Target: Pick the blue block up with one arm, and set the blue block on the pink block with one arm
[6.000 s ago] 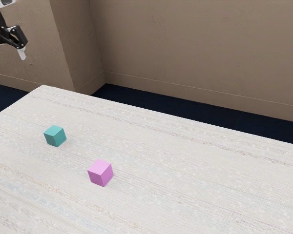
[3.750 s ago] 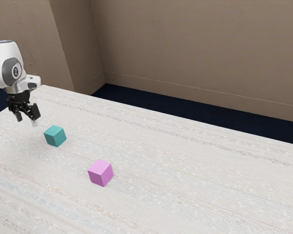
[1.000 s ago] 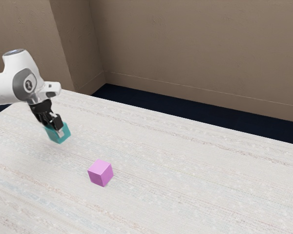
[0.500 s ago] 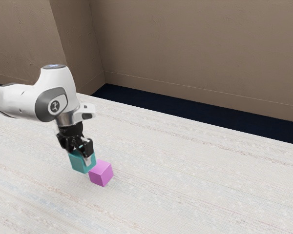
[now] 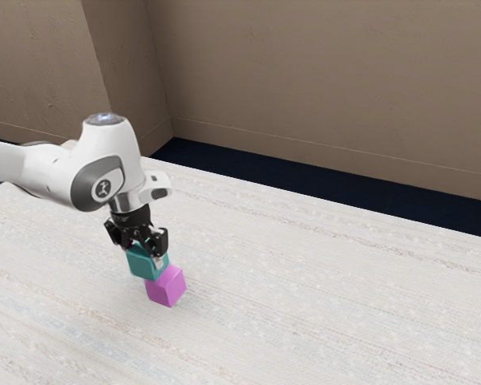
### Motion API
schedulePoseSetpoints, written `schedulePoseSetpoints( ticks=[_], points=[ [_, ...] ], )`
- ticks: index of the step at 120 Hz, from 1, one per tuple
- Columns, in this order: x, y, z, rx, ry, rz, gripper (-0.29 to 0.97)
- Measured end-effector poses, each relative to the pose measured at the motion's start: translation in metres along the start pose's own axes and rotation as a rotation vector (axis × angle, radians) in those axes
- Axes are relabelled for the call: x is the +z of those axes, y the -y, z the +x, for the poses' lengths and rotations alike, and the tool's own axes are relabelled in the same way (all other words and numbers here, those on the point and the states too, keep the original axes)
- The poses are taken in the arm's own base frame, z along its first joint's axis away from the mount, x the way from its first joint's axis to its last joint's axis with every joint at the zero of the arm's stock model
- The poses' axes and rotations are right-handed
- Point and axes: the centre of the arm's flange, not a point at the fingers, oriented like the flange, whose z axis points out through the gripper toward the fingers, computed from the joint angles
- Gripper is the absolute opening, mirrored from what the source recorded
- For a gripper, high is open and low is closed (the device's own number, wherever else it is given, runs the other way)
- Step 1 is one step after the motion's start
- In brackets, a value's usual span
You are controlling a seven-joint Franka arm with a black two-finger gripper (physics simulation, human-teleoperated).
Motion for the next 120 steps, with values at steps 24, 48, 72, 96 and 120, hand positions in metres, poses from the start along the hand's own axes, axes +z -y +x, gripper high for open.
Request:
schedulePoseSetpoints(
  ticks=[24, 48, 72, 96, 120],
  points=[
    [-0.001, 0.002, 0.006, 0.012, -0.051, 0.018, 0.3],
    [-0.004, 0.003, 0.008, -0.008, -0.074, 0.004, 0.3],
    [-0.006, -0.01, 0.004, -0.028, -0.079, -0.028, 0.31],
    [0.002, -0.04, -0.014, 0.021, -0.051, -0.032, 0.31],
    [0.003, -0.036, -0.014, 0.039, -0.048, -0.03, 0.31]
  ],
)
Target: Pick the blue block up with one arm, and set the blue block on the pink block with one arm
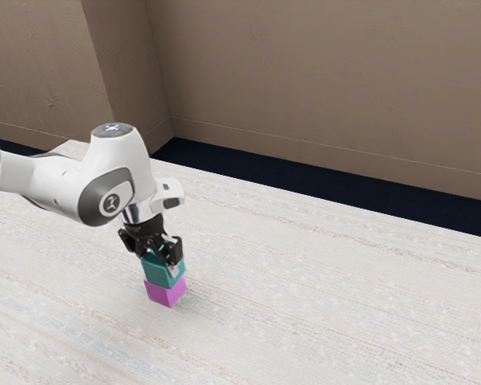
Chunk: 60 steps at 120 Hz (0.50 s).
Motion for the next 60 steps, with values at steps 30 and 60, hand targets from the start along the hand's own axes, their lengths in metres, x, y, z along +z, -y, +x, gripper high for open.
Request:
schedulePoseSetpoints(
  ticks=[30, 60],
  points=[
    [0.001, 0.012, 0.001, 0.016, 0.001, 0.003, 0.31],
    [0.004, 0.013, 0.0, 0.052, 0.008, 0.008, 0.31]
  ],
)
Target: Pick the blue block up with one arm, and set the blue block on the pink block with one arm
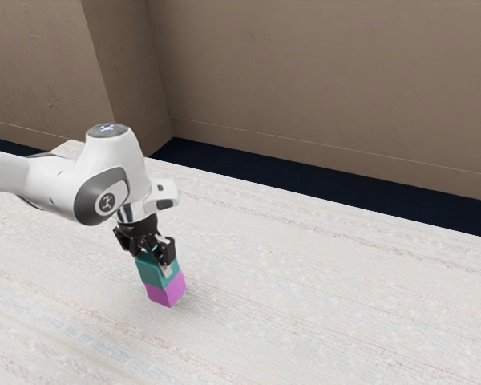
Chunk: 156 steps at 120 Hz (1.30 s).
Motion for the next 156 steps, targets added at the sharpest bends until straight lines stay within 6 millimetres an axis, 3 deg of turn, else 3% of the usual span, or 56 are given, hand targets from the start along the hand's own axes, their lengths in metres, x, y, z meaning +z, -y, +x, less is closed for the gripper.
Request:
schedulePoseSetpoints(
  ticks=[34, 92, 156],
  points=[
    [0.001, 0.019, 0.0, -0.011, 0.002, 0.003, 0.31],
    [0.0, 0.007, 0.008, 0.027, -0.007, -0.006, 0.31],
    [0.001, 0.016, 0.009, -0.067, -0.001, -0.008, 0.32]
  ],
)
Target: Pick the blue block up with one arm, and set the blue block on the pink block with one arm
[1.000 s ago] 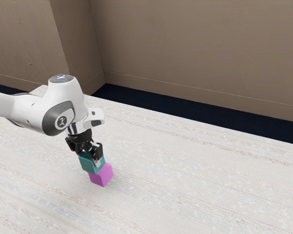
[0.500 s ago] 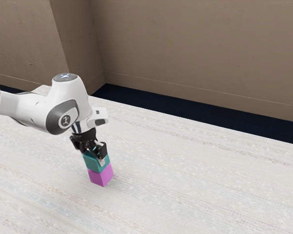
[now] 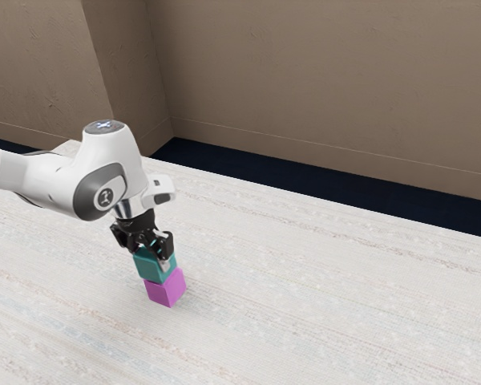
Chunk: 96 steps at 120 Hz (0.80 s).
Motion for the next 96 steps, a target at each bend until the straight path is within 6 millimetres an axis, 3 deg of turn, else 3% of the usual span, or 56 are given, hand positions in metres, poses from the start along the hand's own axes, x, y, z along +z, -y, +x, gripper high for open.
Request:
schedulePoseSetpoints(
  ticks=[96],
  points=[
    [-0.0017, 0.0007, 0.0028, 0.005, -0.005, 0.012, 0.32]
  ],
)
